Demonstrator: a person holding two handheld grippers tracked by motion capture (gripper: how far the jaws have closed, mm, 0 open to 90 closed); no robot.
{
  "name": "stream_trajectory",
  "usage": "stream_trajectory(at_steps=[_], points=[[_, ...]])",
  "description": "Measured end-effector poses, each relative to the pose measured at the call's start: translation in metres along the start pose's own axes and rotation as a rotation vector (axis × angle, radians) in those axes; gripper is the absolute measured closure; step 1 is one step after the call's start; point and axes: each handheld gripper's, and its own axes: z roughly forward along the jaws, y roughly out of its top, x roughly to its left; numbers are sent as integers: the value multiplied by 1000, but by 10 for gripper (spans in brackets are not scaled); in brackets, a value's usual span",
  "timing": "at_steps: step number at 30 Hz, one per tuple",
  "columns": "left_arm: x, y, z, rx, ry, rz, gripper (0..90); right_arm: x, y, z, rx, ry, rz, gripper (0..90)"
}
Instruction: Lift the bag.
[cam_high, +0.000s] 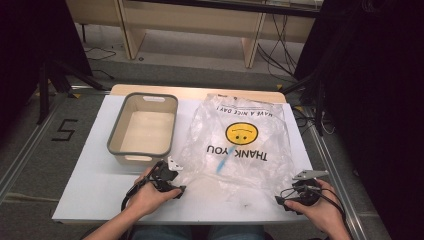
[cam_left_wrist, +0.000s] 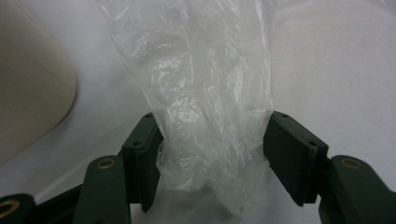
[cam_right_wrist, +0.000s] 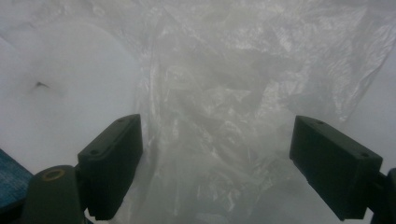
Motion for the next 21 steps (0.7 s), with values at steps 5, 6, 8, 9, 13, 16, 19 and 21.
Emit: stream_trajectory(at_steps=[5,6,8,9,13,16,19,21], points=[[-1,0,0,1,1,2,406,4,-2,-3,-54,27,10,185],[-1,0,0,2,1,3,407,5,-1,-6,-76,28,18,186],[-1,0,0,2,2,4,407,5,1,-10,-110,22,25,179],[-1,0,0,2,2,4,408,5,1,-11,-115,24,28,171],[-1,0,0,2,2,3,410,9,-1,-9,-84,39,13,165],[-1,1,0,3,3,4,412,11,-5,-4,-11,14,1,160],[-2,1,0,4,3,4,420,9,-11,2,58,0,-5,162],[-2,1,0,6,3,7,430,8,-14,5,87,0,-8,165]])
